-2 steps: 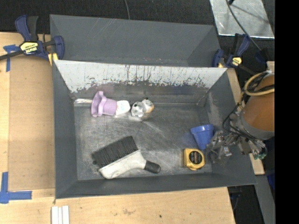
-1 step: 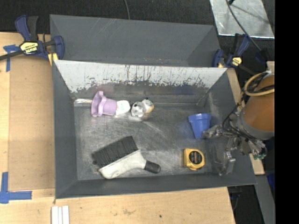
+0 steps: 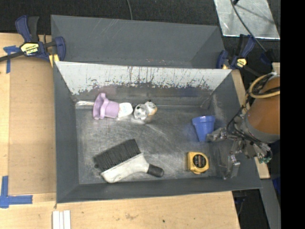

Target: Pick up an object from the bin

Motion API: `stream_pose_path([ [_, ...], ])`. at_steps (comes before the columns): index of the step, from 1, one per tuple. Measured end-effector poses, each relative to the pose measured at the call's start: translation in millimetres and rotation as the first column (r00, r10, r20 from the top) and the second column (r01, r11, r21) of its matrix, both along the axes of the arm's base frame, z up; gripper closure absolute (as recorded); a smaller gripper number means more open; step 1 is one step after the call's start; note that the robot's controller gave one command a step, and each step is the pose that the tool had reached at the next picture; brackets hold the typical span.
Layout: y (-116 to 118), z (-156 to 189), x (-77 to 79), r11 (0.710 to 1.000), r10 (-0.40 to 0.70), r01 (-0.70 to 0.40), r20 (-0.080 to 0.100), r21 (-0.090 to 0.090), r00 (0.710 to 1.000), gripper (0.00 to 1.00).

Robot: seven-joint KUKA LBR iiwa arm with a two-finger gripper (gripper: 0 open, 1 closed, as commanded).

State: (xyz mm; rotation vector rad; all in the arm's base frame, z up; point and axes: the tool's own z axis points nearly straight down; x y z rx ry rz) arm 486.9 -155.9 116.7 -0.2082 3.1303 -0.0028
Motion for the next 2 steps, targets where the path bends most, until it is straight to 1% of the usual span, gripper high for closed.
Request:
stream_pose_path([
  [1,38,-22,8.9,0.996,0.088,-0.088,-0.002,0.0,0.996,0.0],
  [2,57,-38,7.0,0.997,0.083,-0.083,0.011,-0.003,0.996,0.0],
])
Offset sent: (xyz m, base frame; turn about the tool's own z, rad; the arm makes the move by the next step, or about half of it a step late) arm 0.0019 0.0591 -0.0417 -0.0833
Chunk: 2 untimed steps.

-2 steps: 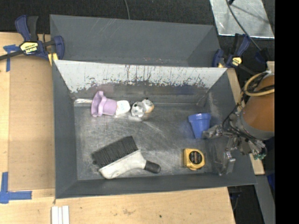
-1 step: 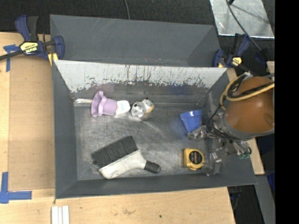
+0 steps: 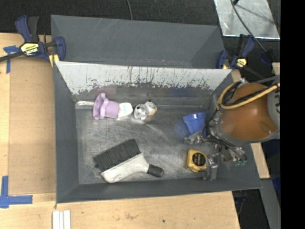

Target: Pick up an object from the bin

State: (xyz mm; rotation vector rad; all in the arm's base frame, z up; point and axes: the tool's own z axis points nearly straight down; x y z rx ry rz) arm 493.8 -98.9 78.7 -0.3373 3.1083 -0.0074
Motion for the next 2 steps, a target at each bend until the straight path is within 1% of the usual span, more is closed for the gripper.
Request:
stream_pose_path([
  [1,19.1,-4.1,-0.4,0.977,0.213,-0.213,-0.004,0.002,0.977,1.0],
  [2,19.0,-5.4,-0.6,0.977,0.214,-0.214,-0.005,0.002,0.977,1.0],
])
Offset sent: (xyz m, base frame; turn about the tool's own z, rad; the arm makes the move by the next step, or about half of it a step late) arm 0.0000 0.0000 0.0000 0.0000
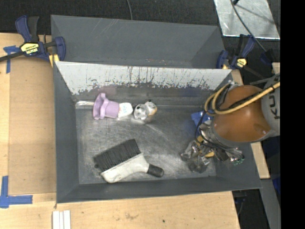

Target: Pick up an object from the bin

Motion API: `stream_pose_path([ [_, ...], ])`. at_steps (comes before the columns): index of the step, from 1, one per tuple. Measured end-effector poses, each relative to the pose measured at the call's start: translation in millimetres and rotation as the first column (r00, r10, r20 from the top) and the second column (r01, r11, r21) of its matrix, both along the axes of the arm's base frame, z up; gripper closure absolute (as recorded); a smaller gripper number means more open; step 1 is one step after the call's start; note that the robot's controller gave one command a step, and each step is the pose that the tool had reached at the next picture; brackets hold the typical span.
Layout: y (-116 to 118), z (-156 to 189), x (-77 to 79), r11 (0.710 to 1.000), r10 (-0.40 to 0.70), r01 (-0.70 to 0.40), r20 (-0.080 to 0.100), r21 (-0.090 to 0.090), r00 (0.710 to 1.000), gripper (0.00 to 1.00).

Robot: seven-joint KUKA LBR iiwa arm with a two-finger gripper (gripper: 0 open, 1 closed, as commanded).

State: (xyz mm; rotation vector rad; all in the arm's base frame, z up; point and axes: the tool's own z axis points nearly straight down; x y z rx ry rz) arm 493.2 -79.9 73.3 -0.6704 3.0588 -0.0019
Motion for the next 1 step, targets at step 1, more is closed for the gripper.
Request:
stream_pose_path([
  [1,6.5,41.0,-6.8,1.0,-0.014,0.014,-0.015,0.0,1.0,1.0],
])
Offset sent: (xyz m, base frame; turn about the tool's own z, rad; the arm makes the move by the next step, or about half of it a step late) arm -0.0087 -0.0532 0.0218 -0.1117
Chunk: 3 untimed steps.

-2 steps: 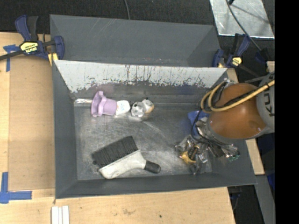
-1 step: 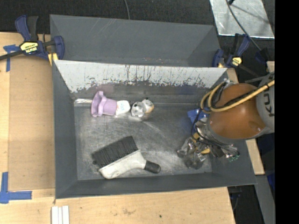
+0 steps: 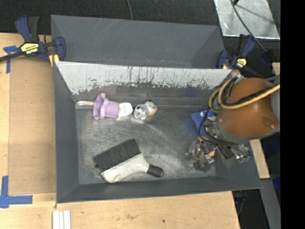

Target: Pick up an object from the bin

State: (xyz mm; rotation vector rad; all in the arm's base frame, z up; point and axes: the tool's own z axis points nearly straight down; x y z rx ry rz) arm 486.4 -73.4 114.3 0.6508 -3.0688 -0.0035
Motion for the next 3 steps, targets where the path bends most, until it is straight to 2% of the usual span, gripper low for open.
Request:
stream_pose_path([
  [1,-39,7,3.1,0.996,0.087,-0.087,0.017,-0.005,0.996,1.0],
  [2,-42,27,-3.0,0.994,0.109,-0.109,-0.005,0.002,0.994,1.0],
  [3,-49,98,1.1,0.995,0.099,-0.099,0.004,0.0,0.995,1.0],
])
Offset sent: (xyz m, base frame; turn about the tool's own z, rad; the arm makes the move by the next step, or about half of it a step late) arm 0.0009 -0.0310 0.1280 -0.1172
